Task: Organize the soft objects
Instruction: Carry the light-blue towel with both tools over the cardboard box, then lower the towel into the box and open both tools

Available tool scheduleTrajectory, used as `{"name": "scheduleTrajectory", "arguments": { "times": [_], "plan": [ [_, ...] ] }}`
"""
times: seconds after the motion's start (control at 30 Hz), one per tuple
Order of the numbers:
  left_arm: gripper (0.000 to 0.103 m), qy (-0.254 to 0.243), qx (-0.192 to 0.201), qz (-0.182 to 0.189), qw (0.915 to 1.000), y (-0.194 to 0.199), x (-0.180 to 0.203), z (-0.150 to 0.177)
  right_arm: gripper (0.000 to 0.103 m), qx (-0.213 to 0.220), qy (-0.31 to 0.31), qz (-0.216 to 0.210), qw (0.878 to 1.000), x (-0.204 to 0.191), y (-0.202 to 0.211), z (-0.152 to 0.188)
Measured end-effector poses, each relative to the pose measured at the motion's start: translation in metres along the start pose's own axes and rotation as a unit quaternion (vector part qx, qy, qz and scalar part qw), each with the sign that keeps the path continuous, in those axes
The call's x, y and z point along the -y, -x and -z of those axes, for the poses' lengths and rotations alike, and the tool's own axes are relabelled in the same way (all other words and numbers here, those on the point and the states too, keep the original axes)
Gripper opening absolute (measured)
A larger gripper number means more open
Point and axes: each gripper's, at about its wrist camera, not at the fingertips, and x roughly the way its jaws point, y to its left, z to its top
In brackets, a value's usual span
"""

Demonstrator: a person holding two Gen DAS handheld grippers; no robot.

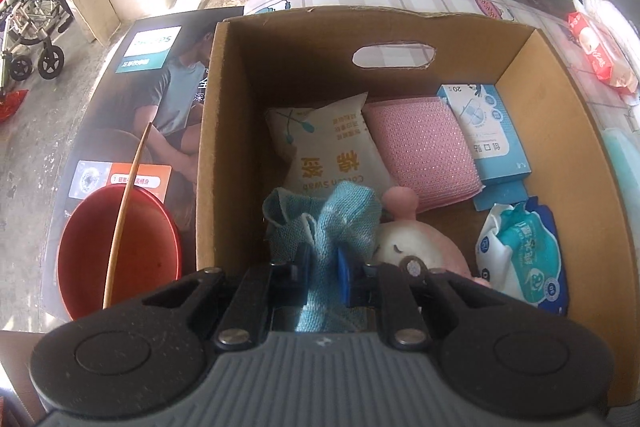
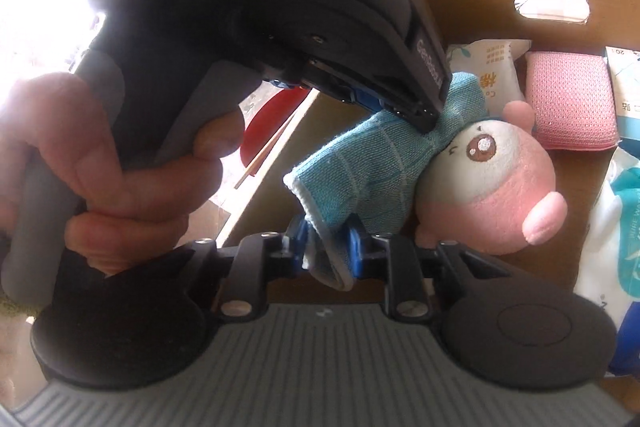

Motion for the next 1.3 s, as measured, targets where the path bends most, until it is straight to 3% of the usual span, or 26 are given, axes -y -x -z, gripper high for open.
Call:
{"name": "scheduleTrajectory", "arguments": {
  "times": [0.13, 0.3, 0.57, 0.73, 0.8, 0.87, 0.93, 1.17, 1.3],
  "plan": [
    [0.015, -0.020, -0.002, -0.017, 0.9997, -0.003, 0.002, 0.000, 0.052, -0.007, 0.002, 0.016, 1.000, 0.005, 0.009, 0.004],
    [0.014, -0.049, -0.007, -0.035, 0.9982, 0.005, 0.003, -0.002, 0.055, 0.008, 0.002, 0.007, 1.000, 0.008, 0.041, 0.019],
    [0.011, -0.086, 0.018, -0.080, 0.9929, 0.009, 0.018, -0.006, 0.056, 0.027, -0.006, 0.008, 1.000, 0.024, 0.065, 0.026],
    [0.012, -0.063, -0.003, -0.050, 0.9968, -0.009, 0.020, -0.001, 0.056, 0.035, -0.017, 0.005, 0.999, 0.029, 0.079, 0.031],
    [0.017, -0.051, 0.007, -0.045, 0.9977, -0.005, 0.018, -0.001, 0.056, 0.044, -0.018, 0.003, 0.999, 0.031, 0.089, 0.034],
    [0.041, -0.031, 0.019, -0.034, 0.9988, 0.004, 0.015, -0.002, 0.058, 0.055, -0.020, 0.003, 0.998, 0.032, 0.099, 0.035],
    [0.054, -0.008, 0.035, -0.023, 0.9991, 0.015, 0.011, -0.001, 0.060, 0.068, -0.023, 0.003, 0.997, 0.034, 0.111, 0.038],
    [0.076, 0.035, 0.082, 0.021, 0.9958, 0.056, 0.017, 0.016, 0.063, 0.117, -0.045, 0.009, 0.992, 0.048, 0.167, 0.059],
    [0.076, 0.051, 0.091, 0.042, 0.9937, 0.066, 0.026, 0.028, 0.063, 0.144, -0.047, 0.033, 0.988, 0.057, 0.189, 0.071]
  ]
}}
